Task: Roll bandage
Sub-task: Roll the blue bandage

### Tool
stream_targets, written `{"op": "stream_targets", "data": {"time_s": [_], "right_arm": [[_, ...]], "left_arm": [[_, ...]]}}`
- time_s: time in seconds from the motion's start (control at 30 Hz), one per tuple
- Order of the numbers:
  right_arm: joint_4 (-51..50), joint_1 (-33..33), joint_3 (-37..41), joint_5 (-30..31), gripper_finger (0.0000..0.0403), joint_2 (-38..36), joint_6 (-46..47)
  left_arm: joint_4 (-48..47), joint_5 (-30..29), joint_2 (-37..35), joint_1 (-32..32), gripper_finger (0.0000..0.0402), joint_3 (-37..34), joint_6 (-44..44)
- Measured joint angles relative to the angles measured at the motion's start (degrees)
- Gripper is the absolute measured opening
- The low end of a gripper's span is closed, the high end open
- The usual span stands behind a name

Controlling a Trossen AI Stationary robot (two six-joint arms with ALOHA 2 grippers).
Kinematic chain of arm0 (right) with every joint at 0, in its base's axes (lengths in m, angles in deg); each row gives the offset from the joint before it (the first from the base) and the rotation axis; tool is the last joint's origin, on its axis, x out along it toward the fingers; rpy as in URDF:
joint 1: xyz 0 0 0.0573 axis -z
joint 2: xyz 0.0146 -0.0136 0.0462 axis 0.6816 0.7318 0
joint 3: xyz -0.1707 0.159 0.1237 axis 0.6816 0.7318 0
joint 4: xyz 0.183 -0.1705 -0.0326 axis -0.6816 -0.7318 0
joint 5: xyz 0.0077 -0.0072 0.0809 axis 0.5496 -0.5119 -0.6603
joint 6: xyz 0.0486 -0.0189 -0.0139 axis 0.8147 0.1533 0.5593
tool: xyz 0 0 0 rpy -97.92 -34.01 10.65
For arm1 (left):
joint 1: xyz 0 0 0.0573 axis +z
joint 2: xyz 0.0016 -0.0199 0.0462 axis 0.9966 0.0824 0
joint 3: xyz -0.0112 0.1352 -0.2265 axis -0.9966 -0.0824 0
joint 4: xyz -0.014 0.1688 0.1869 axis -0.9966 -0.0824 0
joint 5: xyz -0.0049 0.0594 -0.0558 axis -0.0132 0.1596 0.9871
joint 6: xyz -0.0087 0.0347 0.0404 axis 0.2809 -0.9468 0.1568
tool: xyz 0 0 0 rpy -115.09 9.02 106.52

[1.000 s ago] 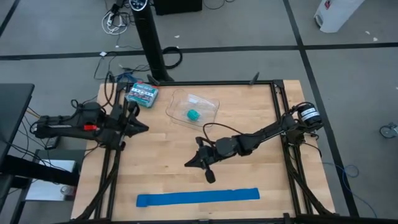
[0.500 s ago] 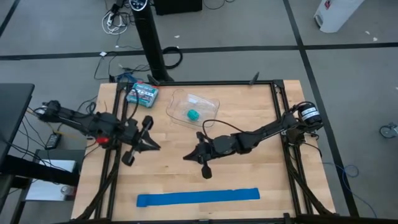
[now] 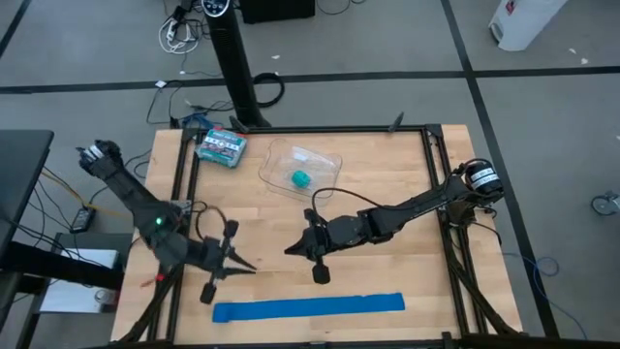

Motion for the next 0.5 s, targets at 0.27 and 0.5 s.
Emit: {"op": "stream_targets", "data": {"time_s": [0.27, 0.5], "right_arm": [[0.5, -4.5, 0.0, 2.7, 0.0002, 0.4, 1.4], [1.9, -5.9, 0.0, 2.9, 0.0002, 0.4, 2.0]], "left_arm": [[-11.0, -5.1, 4.7, -9.8, 0.0037, 0.0, 23.0], [-13.6, 1.3, 6.9, -15.1, 0.0037, 0.0, 40.3]]}}
